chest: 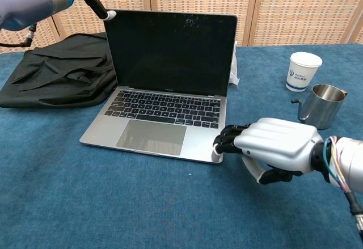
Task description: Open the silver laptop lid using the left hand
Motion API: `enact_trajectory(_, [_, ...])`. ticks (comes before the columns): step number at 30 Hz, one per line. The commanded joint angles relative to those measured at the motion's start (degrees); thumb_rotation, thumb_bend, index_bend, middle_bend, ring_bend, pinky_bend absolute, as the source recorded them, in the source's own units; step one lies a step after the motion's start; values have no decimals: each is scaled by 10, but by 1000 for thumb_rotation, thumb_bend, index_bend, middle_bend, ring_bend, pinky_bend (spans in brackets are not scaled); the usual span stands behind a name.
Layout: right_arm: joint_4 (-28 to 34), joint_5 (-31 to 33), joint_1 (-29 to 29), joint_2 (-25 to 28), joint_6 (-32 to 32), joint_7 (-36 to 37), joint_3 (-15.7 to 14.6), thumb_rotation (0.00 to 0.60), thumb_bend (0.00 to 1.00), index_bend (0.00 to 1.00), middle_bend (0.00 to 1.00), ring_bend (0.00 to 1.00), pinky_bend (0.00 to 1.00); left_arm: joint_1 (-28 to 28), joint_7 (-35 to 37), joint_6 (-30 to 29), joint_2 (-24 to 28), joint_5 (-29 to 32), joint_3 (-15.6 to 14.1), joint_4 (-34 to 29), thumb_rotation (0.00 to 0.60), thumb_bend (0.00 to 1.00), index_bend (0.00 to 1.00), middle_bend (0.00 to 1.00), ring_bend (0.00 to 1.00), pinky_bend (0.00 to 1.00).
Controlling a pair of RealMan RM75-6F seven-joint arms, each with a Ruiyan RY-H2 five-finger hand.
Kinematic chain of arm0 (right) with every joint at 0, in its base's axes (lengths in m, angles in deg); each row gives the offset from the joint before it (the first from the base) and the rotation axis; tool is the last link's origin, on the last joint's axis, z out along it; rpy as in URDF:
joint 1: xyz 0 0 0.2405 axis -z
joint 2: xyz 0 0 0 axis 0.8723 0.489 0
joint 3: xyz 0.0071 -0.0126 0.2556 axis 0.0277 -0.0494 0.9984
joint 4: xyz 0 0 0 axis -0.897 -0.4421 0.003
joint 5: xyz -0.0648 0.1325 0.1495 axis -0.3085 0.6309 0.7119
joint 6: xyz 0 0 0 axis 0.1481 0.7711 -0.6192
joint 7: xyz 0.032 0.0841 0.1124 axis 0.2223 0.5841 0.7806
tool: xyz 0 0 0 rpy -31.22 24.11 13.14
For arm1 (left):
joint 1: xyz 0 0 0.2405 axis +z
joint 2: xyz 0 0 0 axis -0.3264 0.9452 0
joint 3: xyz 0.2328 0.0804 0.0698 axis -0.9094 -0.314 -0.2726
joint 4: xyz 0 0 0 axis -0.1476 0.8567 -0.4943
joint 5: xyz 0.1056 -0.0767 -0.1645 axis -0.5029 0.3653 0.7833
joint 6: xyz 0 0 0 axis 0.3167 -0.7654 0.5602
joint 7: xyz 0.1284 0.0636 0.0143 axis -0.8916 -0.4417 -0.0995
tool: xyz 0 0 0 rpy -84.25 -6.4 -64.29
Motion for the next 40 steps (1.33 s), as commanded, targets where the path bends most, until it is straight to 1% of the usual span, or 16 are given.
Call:
enact_trajectory(1, [18,-11,3,11,15,6,4,600,1000,216,152,53,199,21,26,-14,29,-24,-3,-44,600,449,0,0,0,0])
enact_trajectory(7, [68,-43,19,55,65,24,13,600,1000,215,151,53,199,65,80,-44,87,-76,-6,-124,600,449,0,0,0,0])
enact_trajectory(11, [89,-71,52,108,130,68,15,600,1000,216,151,53,199,111,130,-80,143,-122,-8,-182,600,444,0,0,0,0])
enact_trajectory(14, [82,-91,84,146,182,120,11,600,1000,216,148,51,199,151,178,-102,187,-158,-14,-218,600,416,0,0,0,0])
enact_trajectory(15, [77,-95,94,156,197,140,10,600,1000,216,145,49,199,168,196,-114,202,-172,-18,-229,600,374,0,0,0,0])
enact_trajectory(19, [50,-92,142,188,262,227,9,600,1000,216,131,24,199,236,255,-165,249,-226,-44,-261,600,101,0,0,0,0])
enact_trajectory(20, [43,-93,151,192,273,244,9,600,1000,216,123,13,195,252,267,-175,258,-235,-52,-268,600,54,0,0,0,0])
enact_trajectory(22, [25,-85,176,198,304,287,11,600,981,216,100,1,152,294,290,-198,281,-244,-73,-290,600,20,0,0,0,0])
enact_trajectory(23, [13,-79,192,198,321,309,12,600,936,215,87,0,131,319,299,-209,296,-247,-88,-306,600,15,0,0,0,0])
enact_trajectory(24, [4,-75,202,197,335,321,14,600,802,203,62,0,97,336,305,-218,305,-250,-98,-316,600,7,0,0,0,0])
enact_trajectory(27, [-44,-67,243,180,391,350,23,600,271,122,4,0,27,407,338,-270,325,-284,-141,-338,600,0,0,0,0,0])
enact_trajectory(28, [-49,-67,251,177,402,358,24,600,129,98,0,0,8,425,349,-285,326,-295,-153,-339,600,0,0,0,0,0])
enact_trajectory(29, [-51,-66,257,177,407,363,24,600,67,88,0,0,1,437,355,-293,326,-301,-160,-340,600,0,0,0,0,0])
enact_trajectory(31, [-45,-66,269,181,419,373,25,600,0,55,0,0,0,467,366,-312,324,-314,-183,-345,600,0,0,0,0,0])
enact_trajectory(37, [2,-91,300,199,456,355,20,600,0,17,0,0,0,528,365,-366,297,-372,-229,-352,600,0,0,0,0,0])
enact_trajectory(40, [6,-101,307,198,466,346,20,600,0,18,0,0,0,545,360,-386,283,-396,-238,-344,600,0,0,0,0,0])
